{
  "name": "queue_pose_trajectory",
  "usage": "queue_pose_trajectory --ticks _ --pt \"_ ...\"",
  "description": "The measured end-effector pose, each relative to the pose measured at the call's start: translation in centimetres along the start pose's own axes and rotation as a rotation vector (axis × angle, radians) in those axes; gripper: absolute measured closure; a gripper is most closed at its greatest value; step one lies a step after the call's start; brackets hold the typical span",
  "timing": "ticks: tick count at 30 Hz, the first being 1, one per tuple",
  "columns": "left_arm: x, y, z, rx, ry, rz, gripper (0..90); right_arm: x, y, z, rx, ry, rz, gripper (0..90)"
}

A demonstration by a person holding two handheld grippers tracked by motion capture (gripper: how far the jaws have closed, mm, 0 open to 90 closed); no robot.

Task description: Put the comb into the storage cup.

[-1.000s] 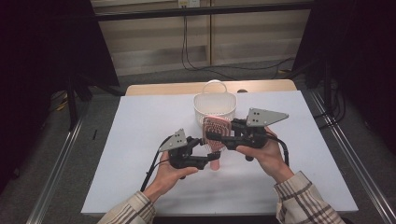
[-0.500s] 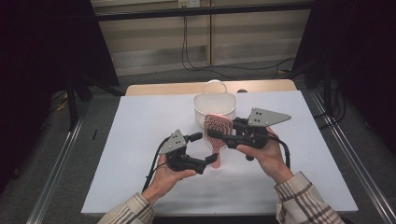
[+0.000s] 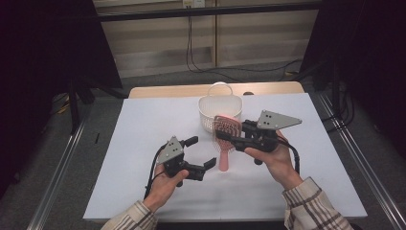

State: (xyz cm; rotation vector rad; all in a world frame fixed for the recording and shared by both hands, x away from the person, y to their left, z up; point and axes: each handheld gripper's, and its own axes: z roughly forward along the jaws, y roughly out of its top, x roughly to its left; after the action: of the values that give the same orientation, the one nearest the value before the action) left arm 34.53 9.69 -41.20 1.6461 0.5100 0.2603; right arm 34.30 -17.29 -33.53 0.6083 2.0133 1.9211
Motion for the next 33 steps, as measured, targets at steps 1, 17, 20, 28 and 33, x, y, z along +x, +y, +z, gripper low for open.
queue_pose_trajectory --ticks 1,17,20,28,33 --pt "0.0 0.0 -0.2 -0.002 0.01 -0.003 1.6 -0.1 0.0 0.0 -0.001 -0.001 0.002 62.1" --pt "0.6 -0.5 -3.3 -0.027 0.127 -0.014 1.7 -0.5 -0.2 -0.4 -0.002 -0.038 0.01 62.1" --pt "0.6 -0.5 -4.0 -0.028 0.15 -0.002 1.7 -0.5 -0.1 -0.5 -0.006 -0.042 0.007 62.1" --pt "1.1 -1.1 -5.3 -0.039 0.213 -0.019 1.7 -0.8 0.0 -0.8 -0.002 -0.073 0.011 62.1" --pt "1.4 -1.3 -6.1 -0.041 0.239 -0.017 1.7 -0.9 0.1 -1.0 -0.012 -0.087 0.014 62.1"
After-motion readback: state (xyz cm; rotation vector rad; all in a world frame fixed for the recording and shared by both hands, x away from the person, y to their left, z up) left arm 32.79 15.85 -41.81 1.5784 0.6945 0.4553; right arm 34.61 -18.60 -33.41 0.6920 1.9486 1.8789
